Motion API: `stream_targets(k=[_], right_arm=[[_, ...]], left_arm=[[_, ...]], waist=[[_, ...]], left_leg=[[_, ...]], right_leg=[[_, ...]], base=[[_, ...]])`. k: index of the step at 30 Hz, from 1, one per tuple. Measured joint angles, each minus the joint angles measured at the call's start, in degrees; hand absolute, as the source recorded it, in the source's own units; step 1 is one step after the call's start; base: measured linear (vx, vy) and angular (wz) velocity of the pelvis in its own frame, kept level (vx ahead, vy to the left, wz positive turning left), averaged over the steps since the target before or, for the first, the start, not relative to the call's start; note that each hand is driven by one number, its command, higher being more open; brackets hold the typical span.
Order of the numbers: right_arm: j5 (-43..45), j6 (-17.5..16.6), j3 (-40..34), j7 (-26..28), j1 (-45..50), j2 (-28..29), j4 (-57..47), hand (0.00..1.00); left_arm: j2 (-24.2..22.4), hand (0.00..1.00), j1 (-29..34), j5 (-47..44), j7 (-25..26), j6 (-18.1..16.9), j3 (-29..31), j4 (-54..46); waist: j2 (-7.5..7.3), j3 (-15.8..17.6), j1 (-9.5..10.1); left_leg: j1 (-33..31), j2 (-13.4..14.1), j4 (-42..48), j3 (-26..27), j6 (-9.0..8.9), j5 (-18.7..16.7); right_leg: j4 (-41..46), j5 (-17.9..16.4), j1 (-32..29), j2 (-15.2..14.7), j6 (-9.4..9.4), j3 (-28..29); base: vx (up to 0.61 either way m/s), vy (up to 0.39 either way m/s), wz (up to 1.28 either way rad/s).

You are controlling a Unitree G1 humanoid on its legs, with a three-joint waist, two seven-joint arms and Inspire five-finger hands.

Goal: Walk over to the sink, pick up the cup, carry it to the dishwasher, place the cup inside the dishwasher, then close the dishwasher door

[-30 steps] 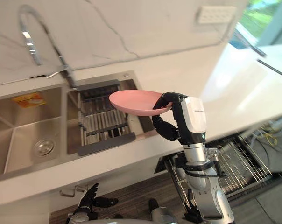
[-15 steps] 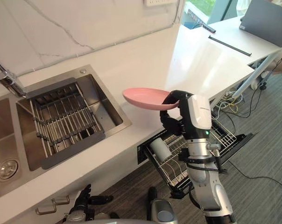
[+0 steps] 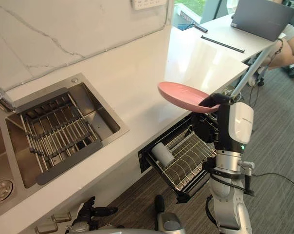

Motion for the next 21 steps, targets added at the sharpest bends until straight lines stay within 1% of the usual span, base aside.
stream_targets(k=[2,5,9,10,11,14,17,18,19,21], right_arm=[[-0.07,0.95,-3.16,-0.77,1.85,-0.01,-0.07,0.0],[-0.09,1.98,-4.9,-1.25,2.13,-0.01,-0.06,0.0],[-0.06,2.06,-5.14,-1.47,2.13,-0.03,1.49,0.0],[-0.05,2.18,-5.14,-1.46,2.12,-0.03,2.86,0.0],[-0.01,2.34,-5.1,-1.39,2.13,-0.02,4.47,0.0],[0.03,2.47,-4.7,-1.14,2.11,-0.05,7.79,0.0],[0.04,2.54,-3.12,-0.64,2.05,-0.48,12.91,0.0],[0.05,2.58,-2.5,-0.08,1.97,-0.59,14.8,0.0],[0.05,2.65,-1.99,0.41,1.86,-0.7,16.35,0.0],[0.07,2.83,-1.21,0.64,1.19,-1.08,18.45,0.0]], left_arm=[[-0.02,1.0,0.0,0.0,-0.01,0.0,0.16,0.26],[-0.09,1.0,0.03,-0.01,-0.02,-0.05,0.44,0.49],[-0.13,1.0,0.2,0.07,-0.2,-0.39,0.27,0.5],[-0.21,1.0,0.22,0.07,-0.21,-0.4,0.21,0.55],[-0.28,1.0,0.24,0.07,-0.26,-0.41,0.14,0.55],[-0.29,1.0,0.33,0.59,-0.5,-0.83,-0.22,0.58],[-0.26,1.0,0.96,1.95,-0.65,-2.44,-1.67,-0.17],[-0.33,1.0,1.35,2.8,-0.74,-3.25,-2.04,-1.14],[-0.53,1.0,1.35,2.95,-0.76,-3.62,-2.64,-1.55],[-0.85,1.0,1.31,2.93,-0.77,-4.23,-2.95,-1.81]], waist=[[0.05,-0.04,-0.24],[0.21,-0.14,-0.51],[0.58,-0.58,-0.66],[0.75,-0.78,-0.66],[0.91,-0.89,-0.63],[1.23,-1.0,-0.56],[1.7,-0.86,-0.59],[1.99,-0.71,-0.47],[2.43,-0.47,-0.22],[3.23,0.1,-0.17]], left_leg=[[-0.09,-0.66,-0.24,0.03,-0.11,-0.12],[-0.69,-1.31,-0.28,0.11,-0.1,-0.11],[-1.81,-1.57,-0.07,0.81,0.13,0.04],[-2.14,-1.59,0.14,0.89,0.42,0.24],[-2.29,-1.84,0.23,0.89,0.44,0.25],[-2.67,-1.7,0.89,0.55,0.43,0.23],[-2.87,-1.67,1.56,0.07,0.48,-0.28],[-3.37,-1.58,2.17,0.04,0.59,-0.65],[-4.16,-1.49,2.9,-0.01,0.74,-1.02],[-5.27,-1.41,3.85,-0.19,0.88,-1.45]], right_leg=[[0.05,0.47,-0.62,-0.16,0.14,1.16],[0.26,1.01,-1.85,-0.17,0.22,2.58],[0.3,1.65,-3.53,-0.16,0.25,3.78],[0.32,1.82,-3.87,-0.13,0.31,4.02],[0.33,2.31,-4.09,-0.09,0.61,4.2],[0.43,2.34,-4.41,-0.09,0.72,4.62],[1.92,1.49,-5.01,-0.12,1.06,4.61],[2.96,0.79,-5.71,-0.14,1.31,4.47],[4.24,0.09,-6.73,-0.2,1.04,4.42],[6.11,-0.86,-8.16,-0.38,1.09,4.25]], base=[[-0.06,0.046,-0.25],[-0.03,0.026,-0.25],[-0.01,0.014,-0.18],[0.02,0.009,-0.1],[0.02,0.014,-0.1],[0.01,0.01,-0.1],[0.0,0.002,-0.01],[-0.04,0.002,0.01],[-0.04,-0.001,0.02],[-0.03,-0.005,0.06]])
